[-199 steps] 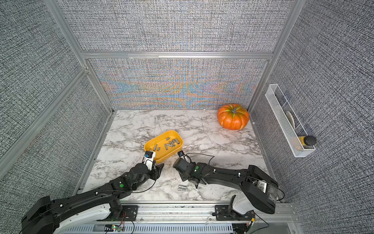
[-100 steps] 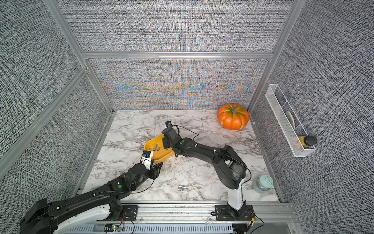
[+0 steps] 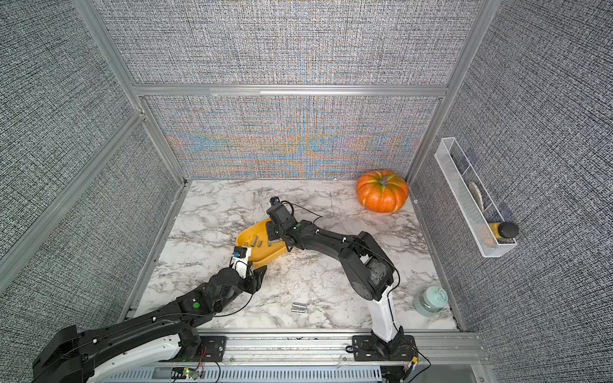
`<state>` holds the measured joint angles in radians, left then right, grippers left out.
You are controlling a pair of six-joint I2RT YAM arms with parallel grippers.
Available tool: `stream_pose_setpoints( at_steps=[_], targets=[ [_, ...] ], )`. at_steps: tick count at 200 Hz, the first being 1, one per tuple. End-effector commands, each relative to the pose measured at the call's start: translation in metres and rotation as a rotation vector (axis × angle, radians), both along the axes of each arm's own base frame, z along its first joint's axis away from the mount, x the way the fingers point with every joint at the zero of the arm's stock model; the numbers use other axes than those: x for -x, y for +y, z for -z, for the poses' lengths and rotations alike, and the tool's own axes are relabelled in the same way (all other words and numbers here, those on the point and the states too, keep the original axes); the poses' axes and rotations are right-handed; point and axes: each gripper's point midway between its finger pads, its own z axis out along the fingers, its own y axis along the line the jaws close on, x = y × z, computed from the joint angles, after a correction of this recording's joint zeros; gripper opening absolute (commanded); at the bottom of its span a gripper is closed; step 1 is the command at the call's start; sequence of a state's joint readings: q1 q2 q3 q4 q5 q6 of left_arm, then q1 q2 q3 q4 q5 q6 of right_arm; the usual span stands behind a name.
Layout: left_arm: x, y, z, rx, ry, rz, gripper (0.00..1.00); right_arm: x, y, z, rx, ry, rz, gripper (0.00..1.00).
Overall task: Put the socket on the desktop into the storage box
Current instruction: Pick up the socket head from the center of the board.
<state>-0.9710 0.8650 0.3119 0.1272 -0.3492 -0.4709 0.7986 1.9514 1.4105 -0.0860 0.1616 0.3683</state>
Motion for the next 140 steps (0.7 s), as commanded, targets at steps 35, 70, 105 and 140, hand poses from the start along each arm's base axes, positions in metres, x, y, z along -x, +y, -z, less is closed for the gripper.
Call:
stream_pose_setpoints(
  at_steps=[35,70,105,140],
  targets=[
    [-0.001,0.002,-0.004,0.007,-0.020,-0.007,0.64,0.093,-0.070,-0.020,0.104,-0.052,0.019,0.44],
    [0.000,-0.002,-0.002,0.007,-0.017,0.012,0.64,0.184,-0.104,0.002,0.076,0.040,-0.073,0.45],
    [0.001,-0.010,0.002,0.001,-0.005,0.049,0.64,0.246,-0.116,0.027,0.066,0.109,-0.146,0.50],
    [0.004,-0.017,0.003,0.011,0.003,0.083,0.64,0.270,-0.113,0.049,0.104,0.129,-0.206,0.52]
  ],
)
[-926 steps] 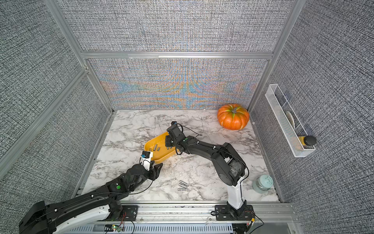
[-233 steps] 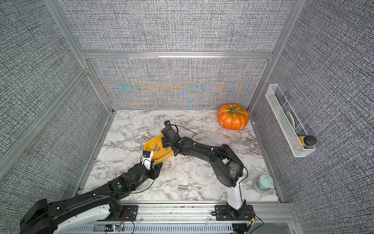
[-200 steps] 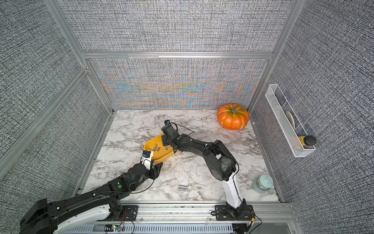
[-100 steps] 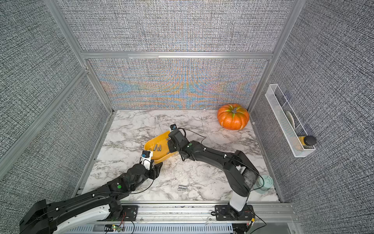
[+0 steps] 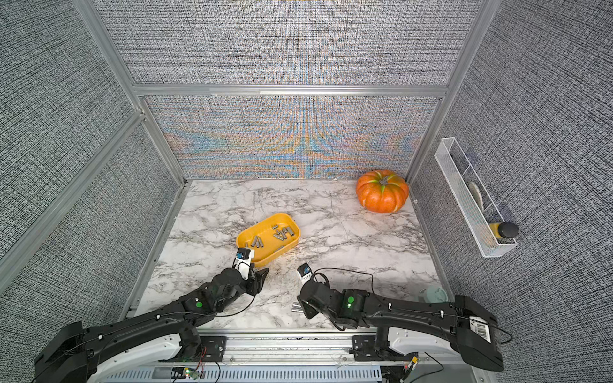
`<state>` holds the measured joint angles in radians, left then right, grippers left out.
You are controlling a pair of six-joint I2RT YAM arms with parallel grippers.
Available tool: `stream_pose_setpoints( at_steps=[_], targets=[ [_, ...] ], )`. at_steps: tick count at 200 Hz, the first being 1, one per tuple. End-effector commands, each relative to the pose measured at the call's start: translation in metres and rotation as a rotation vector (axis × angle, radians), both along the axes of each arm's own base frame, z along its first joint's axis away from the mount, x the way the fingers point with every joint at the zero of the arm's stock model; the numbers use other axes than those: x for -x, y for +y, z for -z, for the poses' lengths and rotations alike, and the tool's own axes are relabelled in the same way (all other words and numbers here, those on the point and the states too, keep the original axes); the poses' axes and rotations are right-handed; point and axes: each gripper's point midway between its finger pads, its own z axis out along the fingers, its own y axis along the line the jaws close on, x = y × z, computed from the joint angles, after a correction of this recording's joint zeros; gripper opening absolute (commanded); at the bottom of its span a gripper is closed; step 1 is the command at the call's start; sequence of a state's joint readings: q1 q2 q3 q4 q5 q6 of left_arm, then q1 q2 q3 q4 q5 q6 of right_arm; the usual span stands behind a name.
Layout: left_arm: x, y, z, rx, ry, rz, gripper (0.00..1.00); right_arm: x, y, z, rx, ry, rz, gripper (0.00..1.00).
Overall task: Put the socket on the desktop into the storage box
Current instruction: Pick up the socket head from the center of the board.
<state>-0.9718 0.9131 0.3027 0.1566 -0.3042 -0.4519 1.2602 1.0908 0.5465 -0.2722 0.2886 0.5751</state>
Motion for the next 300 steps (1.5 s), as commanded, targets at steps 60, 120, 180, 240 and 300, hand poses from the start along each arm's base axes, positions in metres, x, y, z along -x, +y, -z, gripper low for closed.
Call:
stream_pose_setpoints(
  at_steps=[60,120,180,240,300],
  targets=[
    [0.000,-0.007,-0.011,0.043,-0.024,0.028,0.64,0.004,0.009,0.026,0.043,0.011,-0.001,0.50],
    [0.001,-0.009,-0.010,0.044,-0.020,0.036,0.64,0.000,0.019,0.035,0.058,0.033,-0.017,0.42],
    [0.000,-0.007,-0.010,0.042,-0.022,0.029,0.64,-0.001,0.018,0.047,0.089,0.058,-0.022,0.40],
    [0.000,-0.007,-0.010,0.040,-0.020,0.028,0.64,-0.007,0.014,0.055,0.111,0.068,-0.001,0.37],
    [0.000,-0.007,-0.011,0.041,-0.023,0.027,0.64,-0.018,0.007,0.062,0.130,0.089,0.048,0.31]
  ],
)
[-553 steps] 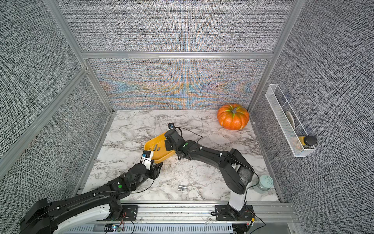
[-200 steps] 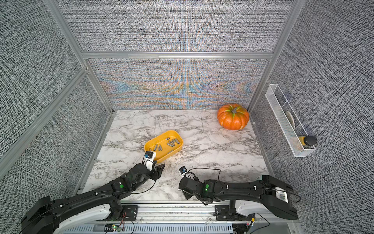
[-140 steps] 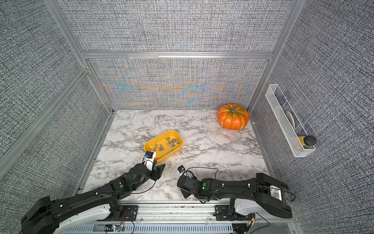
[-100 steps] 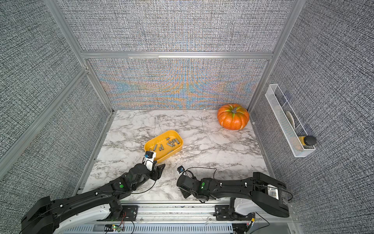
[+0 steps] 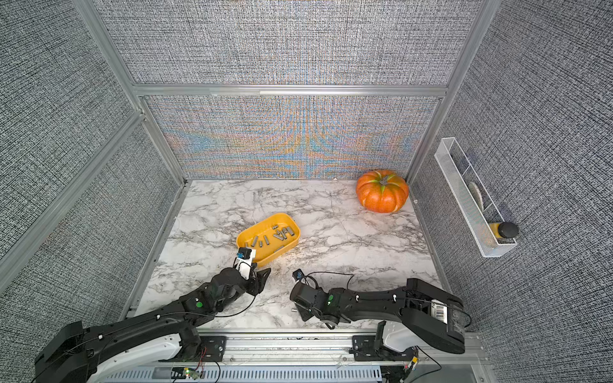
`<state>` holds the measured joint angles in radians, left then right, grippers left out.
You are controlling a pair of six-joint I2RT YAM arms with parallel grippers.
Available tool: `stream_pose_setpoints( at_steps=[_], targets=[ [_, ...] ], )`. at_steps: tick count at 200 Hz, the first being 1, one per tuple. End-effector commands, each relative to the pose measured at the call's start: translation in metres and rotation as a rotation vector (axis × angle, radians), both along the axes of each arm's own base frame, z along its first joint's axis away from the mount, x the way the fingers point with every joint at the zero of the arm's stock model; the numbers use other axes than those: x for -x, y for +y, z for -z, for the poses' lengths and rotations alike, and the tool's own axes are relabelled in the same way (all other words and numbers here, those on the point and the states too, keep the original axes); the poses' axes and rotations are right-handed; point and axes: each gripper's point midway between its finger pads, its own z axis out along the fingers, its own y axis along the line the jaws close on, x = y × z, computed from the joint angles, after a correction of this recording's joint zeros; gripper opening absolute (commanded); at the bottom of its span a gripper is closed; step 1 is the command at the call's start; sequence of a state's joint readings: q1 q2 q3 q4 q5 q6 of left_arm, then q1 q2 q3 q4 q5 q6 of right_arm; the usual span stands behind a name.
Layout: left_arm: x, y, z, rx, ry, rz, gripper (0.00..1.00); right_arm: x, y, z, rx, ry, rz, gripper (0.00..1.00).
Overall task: Put the socket on the desktop into the storage box
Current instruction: Pick up the socket head from the center of the board, then place the socket head in the storage box.
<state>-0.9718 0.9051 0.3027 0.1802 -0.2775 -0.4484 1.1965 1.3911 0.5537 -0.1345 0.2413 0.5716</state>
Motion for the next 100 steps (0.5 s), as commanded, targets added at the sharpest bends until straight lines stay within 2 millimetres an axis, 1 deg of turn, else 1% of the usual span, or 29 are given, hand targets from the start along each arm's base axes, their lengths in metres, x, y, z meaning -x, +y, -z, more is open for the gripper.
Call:
stream_pose_setpoints(
  at_steps=[1,17,32,57,78,92,100],
  targets=[
    [-0.001,-0.001,-0.005,0.011,-0.014,0.002,0.64,-0.005,0.001,-0.001,-0.003,0.001,0.013,0.31],
    [-0.001,-0.001,-0.004,0.009,-0.014,0.001,0.64,-0.008,-0.005,0.003,0.023,0.003,0.034,0.27],
    [-0.001,0.000,-0.005,0.011,-0.016,-0.004,0.64,-0.011,-0.015,0.008,0.078,-0.005,0.066,0.23],
    [-0.002,0.002,-0.006,0.012,-0.018,-0.012,0.64,-0.018,-0.025,0.009,0.143,-0.024,0.110,0.14],
    [-0.003,0.004,-0.007,0.014,-0.021,-0.025,0.64,-0.032,-0.033,-0.004,0.176,-0.079,0.170,0.08],
    [-0.004,0.007,-0.008,0.014,-0.026,-0.040,0.64,-0.051,-0.035,-0.024,0.157,-0.141,0.231,0.04],
    [-0.004,0.008,-0.009,0.015,-0.028,-0.048,0.64,-0.065,-0.031,-0.038,0.111,-0.173,0.264,0.02]
  ],
)
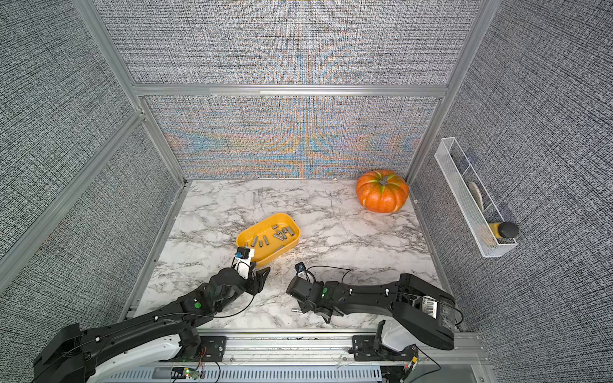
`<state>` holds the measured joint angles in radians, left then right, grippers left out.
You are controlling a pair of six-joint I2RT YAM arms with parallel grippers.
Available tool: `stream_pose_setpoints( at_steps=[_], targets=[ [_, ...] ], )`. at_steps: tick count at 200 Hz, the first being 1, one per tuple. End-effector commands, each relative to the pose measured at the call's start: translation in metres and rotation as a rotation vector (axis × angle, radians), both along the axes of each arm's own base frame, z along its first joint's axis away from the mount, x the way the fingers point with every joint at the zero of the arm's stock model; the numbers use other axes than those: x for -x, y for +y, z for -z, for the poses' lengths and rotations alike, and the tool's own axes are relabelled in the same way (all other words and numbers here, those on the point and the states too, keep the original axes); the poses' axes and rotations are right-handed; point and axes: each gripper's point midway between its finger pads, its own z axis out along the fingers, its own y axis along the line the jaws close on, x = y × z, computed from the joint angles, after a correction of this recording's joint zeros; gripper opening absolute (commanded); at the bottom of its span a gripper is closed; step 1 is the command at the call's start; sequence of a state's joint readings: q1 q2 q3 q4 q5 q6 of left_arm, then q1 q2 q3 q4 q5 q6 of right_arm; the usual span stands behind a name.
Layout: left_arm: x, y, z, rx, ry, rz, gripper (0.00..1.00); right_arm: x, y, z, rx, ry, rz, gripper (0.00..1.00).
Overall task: Put the socket on the desktop into the storage box
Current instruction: Place the socket head in the storage box.
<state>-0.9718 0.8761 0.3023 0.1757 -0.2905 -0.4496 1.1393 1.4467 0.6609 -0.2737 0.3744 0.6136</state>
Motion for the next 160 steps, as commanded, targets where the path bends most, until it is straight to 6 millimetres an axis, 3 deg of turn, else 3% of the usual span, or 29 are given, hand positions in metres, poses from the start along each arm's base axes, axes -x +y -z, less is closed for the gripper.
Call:
stream_pose_setpoints(
  at_steps=[1,38,60,87,108,137,160],
  targets=[
    [-0.003,0.006,-0.002,-0.002,-0.010,-0.037,0.64,-0.032,-0.012,-0.029,0.001,-0.119,0.108,0.02],
    [-0.003,0.009,-0.005,0.010,-0.022,-0.043,0.64,-0.091,0.037,-0.105,-0.368,-0.248,0.072,0.00],
    [-0.002,0.009,-0.007,0.017,-0.028,-0.037,0.64,-0.130,0.066,-0.133,-0.459,-0.258,0.040,0.00],
    [0.002,0.004,-0.011,0.038,-0.030,-0.001,0.65,-0.166,0.098,-0.124,-0.448,-0.218,0.005,0.00],
    [0.008,-0.001,-0.016,0.074,-0.041,0.045,0.66,-0.193,0.114,-0.105,-0.404,-0.174,0.008,0.00],
    [0.015,-0.004,-0.024,0.117,-0.064,0.090,0.68,-0.213,0.127,-0.086,-0.400,-0.123,-0.006,0.05],
    [0.018,-0.006,-0.029,0.145,-0.073,0.110,0.73,-0.221,0.128,-0.076,-0.391,-0.098,-0.002,0.18]
  ],
)
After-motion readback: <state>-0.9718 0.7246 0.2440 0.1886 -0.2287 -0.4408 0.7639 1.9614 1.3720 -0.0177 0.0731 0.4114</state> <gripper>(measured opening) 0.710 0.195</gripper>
